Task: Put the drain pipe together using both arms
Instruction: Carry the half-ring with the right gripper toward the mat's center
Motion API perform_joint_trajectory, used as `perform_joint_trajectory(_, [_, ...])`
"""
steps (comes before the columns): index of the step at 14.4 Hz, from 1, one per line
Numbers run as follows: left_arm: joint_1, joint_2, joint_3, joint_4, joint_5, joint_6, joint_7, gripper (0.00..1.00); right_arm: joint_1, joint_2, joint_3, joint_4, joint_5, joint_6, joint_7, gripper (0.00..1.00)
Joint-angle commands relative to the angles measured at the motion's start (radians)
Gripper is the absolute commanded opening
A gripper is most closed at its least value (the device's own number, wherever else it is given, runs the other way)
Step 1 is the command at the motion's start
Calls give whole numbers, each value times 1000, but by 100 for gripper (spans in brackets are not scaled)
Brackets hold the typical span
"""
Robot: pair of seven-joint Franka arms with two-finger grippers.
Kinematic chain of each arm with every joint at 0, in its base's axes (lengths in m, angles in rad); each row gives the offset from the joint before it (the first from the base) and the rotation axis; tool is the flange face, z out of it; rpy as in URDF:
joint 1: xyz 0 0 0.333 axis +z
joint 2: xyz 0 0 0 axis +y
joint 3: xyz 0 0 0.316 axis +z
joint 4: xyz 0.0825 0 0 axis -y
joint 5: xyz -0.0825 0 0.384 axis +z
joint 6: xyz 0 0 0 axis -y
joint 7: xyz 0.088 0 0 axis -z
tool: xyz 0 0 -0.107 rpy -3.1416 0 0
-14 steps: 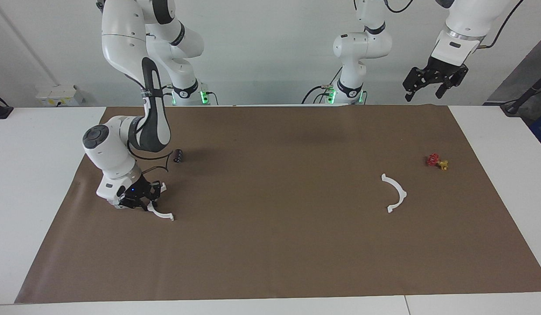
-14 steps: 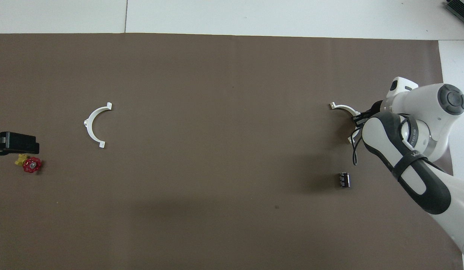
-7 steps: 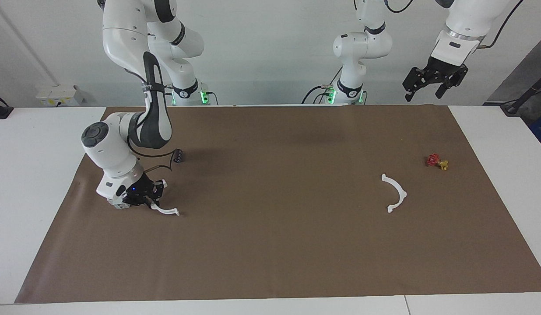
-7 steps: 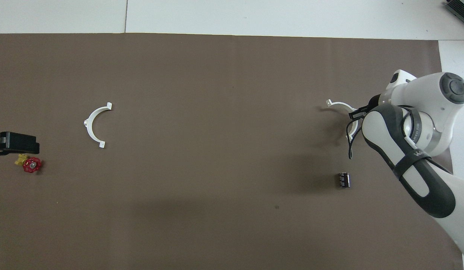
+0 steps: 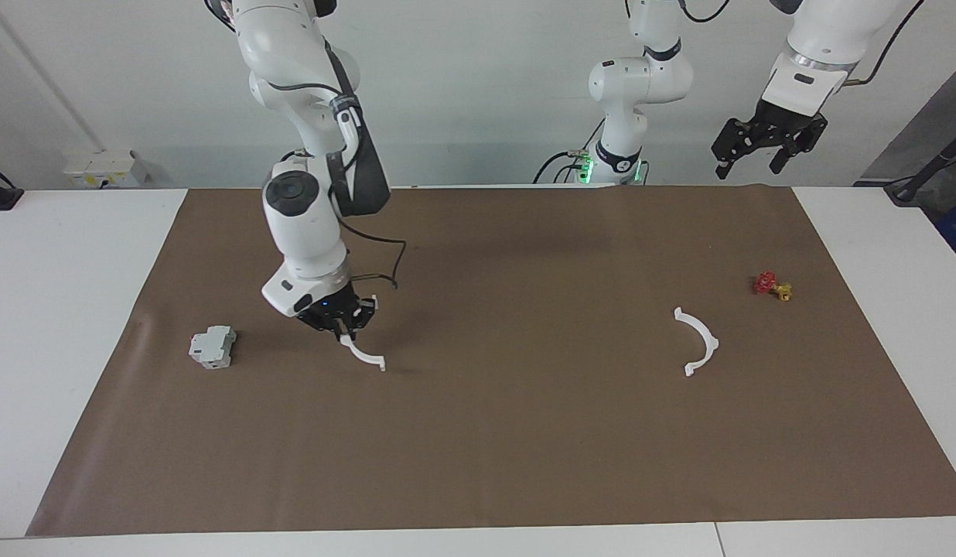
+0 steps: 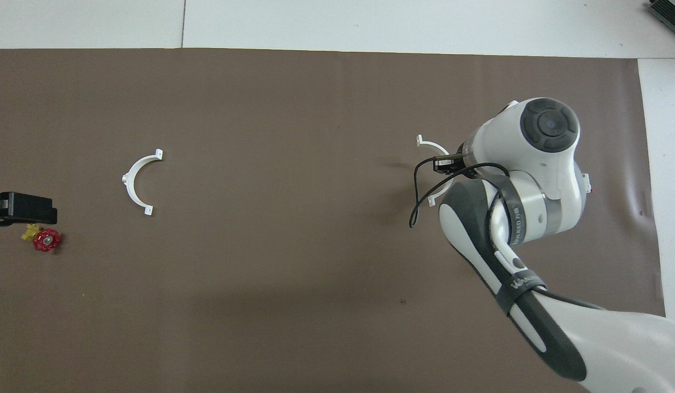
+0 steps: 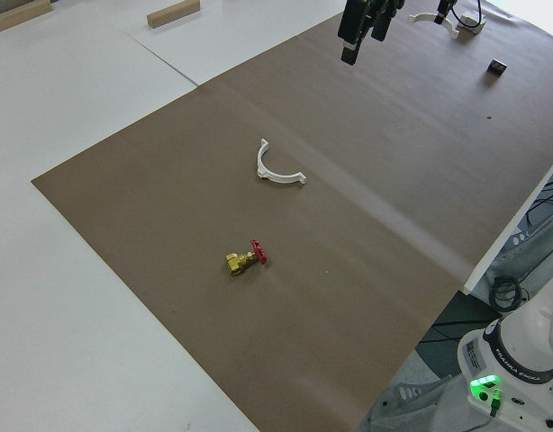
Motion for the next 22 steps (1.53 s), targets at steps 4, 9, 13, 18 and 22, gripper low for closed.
perform_joint_trajectory(4, [3, -22, -1, -17, -15, 1, 3, 100, 181, -3, 6, 4, -18, -19, 331, 0])
perform_joint_trajectory(9, [3, -22, -1, -17, -15, 2, 3, 100, 261, 27, 6, 1, -8, 20, 397, 0])
perform_joint_trajectory(13, [3, -22, -1, -17, -15, 2, 1, 100, 300, 70, 6, -2, -12, 72, 426, 0])
perform_joint_trajectory(18, [3, -22, -1, -22, -15, 10, 0, 100, 330, 122, 6, -8, -12, 144, 485, 0])
perform_joint_trajectory(22, [3, -24, -1, -24, -15, 10, 0, 100, 332, 126, 6, -16, -23, 149, 482, 0])
